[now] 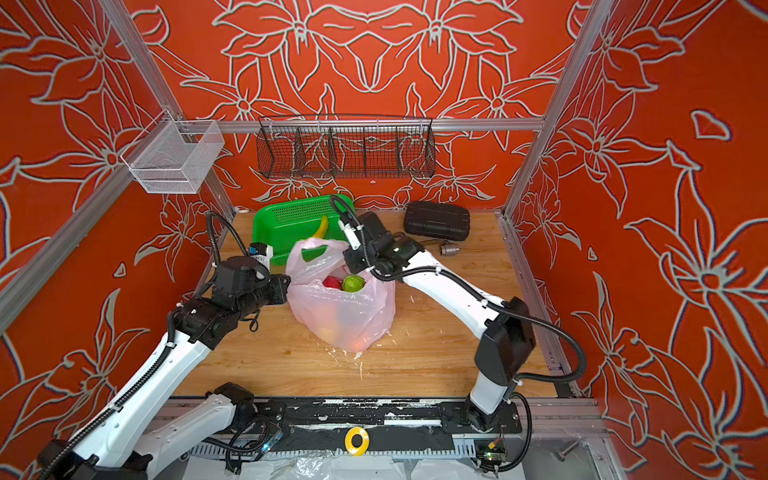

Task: Untie the knot of the plastic bag and take out the fruit

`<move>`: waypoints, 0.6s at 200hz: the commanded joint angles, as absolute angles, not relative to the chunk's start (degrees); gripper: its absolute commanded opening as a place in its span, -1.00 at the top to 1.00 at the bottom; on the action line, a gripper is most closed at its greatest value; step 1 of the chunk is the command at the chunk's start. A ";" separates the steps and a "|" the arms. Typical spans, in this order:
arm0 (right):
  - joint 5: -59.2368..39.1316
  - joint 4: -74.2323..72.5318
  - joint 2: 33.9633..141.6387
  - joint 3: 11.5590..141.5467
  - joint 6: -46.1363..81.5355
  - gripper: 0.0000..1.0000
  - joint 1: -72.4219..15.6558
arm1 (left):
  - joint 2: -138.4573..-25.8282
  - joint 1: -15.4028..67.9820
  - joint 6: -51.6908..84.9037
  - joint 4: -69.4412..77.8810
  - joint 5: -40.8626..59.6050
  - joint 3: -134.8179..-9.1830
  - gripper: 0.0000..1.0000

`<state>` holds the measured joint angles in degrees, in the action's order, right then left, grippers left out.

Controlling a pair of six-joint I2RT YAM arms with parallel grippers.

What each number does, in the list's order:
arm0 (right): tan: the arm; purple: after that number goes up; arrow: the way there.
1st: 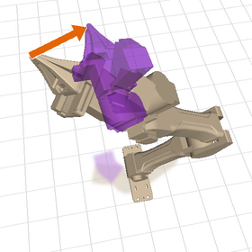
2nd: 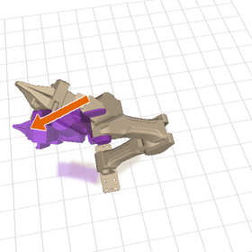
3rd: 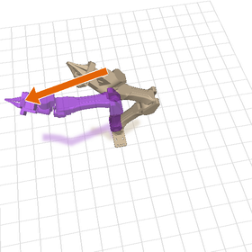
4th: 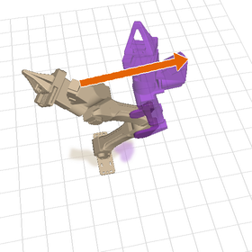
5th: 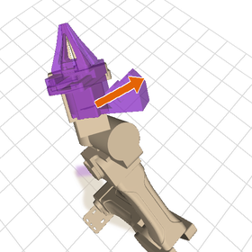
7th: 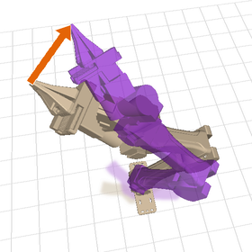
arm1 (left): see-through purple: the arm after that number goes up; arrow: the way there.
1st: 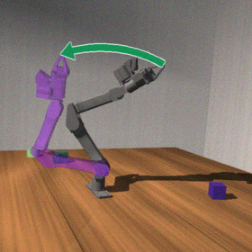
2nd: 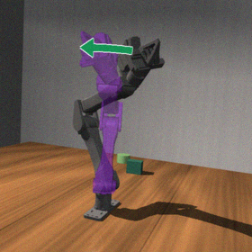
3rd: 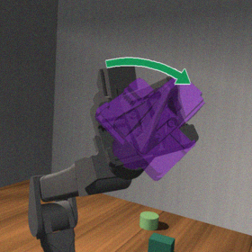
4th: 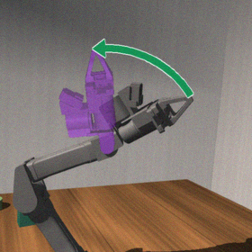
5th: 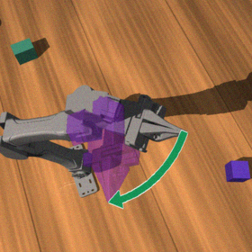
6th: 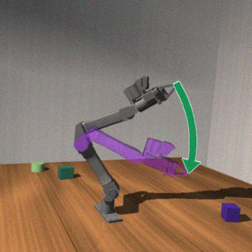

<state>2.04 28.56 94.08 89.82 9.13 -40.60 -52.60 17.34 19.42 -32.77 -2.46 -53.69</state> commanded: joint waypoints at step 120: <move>0.26 20.51 86.74 81.88 24.13 1.00 -36.83 | -62.38 23.27 36.75 -34.68 14.22 -59.10 -0.95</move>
